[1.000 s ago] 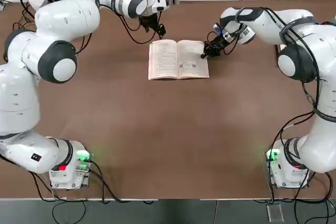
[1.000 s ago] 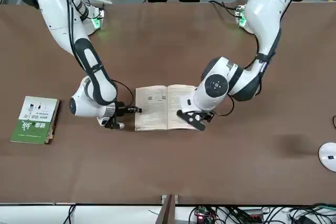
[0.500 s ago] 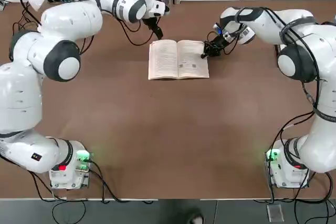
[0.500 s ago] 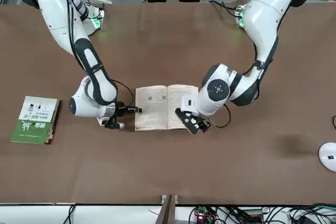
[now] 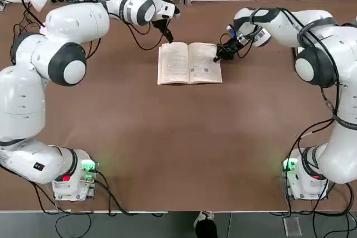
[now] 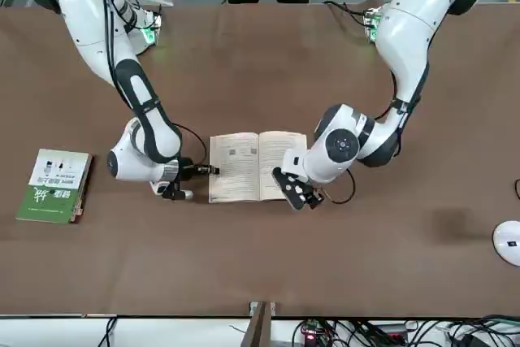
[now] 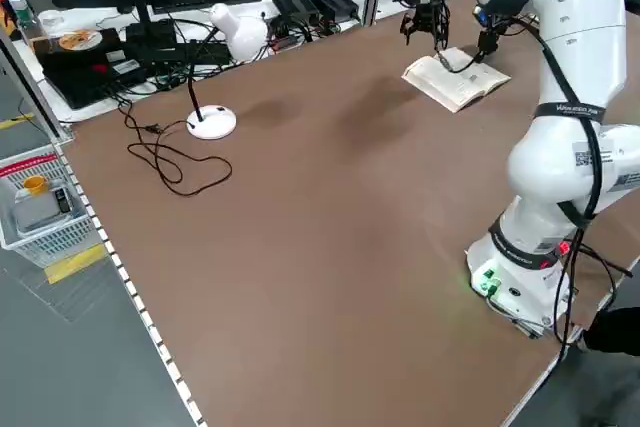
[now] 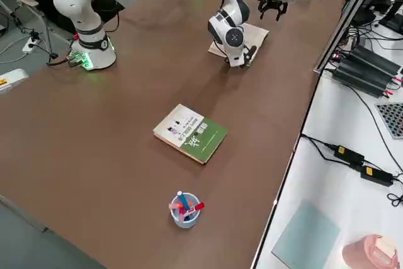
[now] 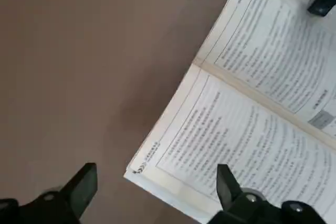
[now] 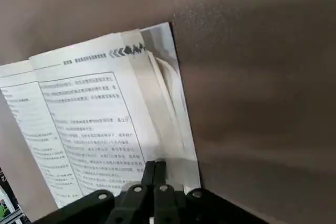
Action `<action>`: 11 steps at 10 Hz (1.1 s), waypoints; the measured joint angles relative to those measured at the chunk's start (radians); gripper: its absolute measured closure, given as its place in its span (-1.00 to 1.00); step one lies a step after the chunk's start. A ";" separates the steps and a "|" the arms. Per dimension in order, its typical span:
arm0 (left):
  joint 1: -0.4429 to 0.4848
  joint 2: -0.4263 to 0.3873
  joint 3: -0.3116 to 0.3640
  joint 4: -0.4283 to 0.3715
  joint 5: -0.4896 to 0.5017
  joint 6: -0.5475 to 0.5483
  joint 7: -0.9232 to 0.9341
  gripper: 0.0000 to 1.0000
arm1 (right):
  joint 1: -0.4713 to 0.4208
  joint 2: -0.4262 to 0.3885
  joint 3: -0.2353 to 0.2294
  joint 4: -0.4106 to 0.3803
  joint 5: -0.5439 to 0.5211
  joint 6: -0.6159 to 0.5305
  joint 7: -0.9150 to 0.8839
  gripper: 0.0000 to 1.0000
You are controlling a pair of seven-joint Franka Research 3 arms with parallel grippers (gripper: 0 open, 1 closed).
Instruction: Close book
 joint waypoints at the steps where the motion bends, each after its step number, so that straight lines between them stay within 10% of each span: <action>1: 0.000 0.000 0.000 0.001 -0.035 0.000 0.008 -1.00 | 0.000 0.000 0.000 0.000 0.000 0.000 -0.002 0.98; 11: 0.025 0.066 0.002 0.037 -0.301 0.001 0.177 -1.00 | 0.000 0.000 0.000 0.000 0.000 0.000 -0.008 0.98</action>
